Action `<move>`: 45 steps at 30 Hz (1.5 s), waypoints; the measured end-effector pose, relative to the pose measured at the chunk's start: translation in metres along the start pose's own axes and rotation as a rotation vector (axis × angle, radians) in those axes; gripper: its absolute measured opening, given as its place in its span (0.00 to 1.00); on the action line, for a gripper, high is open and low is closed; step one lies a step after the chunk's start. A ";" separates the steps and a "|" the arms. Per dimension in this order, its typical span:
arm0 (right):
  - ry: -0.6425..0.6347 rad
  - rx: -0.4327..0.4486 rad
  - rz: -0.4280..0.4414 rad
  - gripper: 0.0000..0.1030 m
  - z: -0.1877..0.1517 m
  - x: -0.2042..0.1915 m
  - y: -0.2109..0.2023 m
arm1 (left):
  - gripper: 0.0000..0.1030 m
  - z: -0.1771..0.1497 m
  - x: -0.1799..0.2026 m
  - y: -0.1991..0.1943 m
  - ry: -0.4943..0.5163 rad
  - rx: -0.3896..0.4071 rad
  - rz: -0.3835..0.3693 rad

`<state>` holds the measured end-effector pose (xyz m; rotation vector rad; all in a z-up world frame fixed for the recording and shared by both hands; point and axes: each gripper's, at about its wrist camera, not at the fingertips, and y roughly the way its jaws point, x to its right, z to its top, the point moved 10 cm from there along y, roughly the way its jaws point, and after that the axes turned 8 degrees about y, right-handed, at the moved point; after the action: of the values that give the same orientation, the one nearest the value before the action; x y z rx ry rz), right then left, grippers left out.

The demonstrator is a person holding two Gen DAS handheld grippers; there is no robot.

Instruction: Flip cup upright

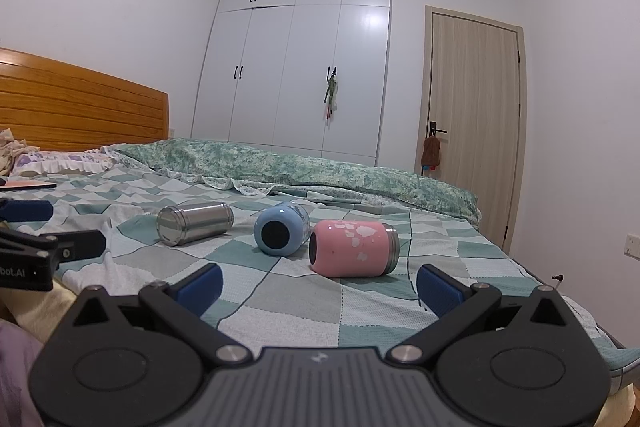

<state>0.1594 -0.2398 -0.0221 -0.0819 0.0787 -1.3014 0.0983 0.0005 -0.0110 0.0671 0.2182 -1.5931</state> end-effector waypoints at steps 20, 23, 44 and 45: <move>0.026 -0.071 0.095 1.00 0.014 0.013 0.014 | 1.00 0.010 0.011 0.011 0.004 -0.055 -0.040; -0.035 -0.098 0.126 1.00 0.028 0.019 0.032 | 1.00 0.022 0.014 0.022 -0.005 -0.054 -0.042; -0.783 -0.332 0.245 1.00 0.040 0.024 0.210 | 1.00 0.049 0.072 0.175 0.033 -0.176 -0.145; -0.810 -0.342 0.251 1.00 0.037 0.023 0.218 | 1.00 0.047 0.072 0.181 0.032 -0.181 -0.140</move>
<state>0.3783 -0.2038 -0.0085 -0.8551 -0.3722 -0.9156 0.2800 -0.0823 0.0047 -0.0641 0.3985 -1.7054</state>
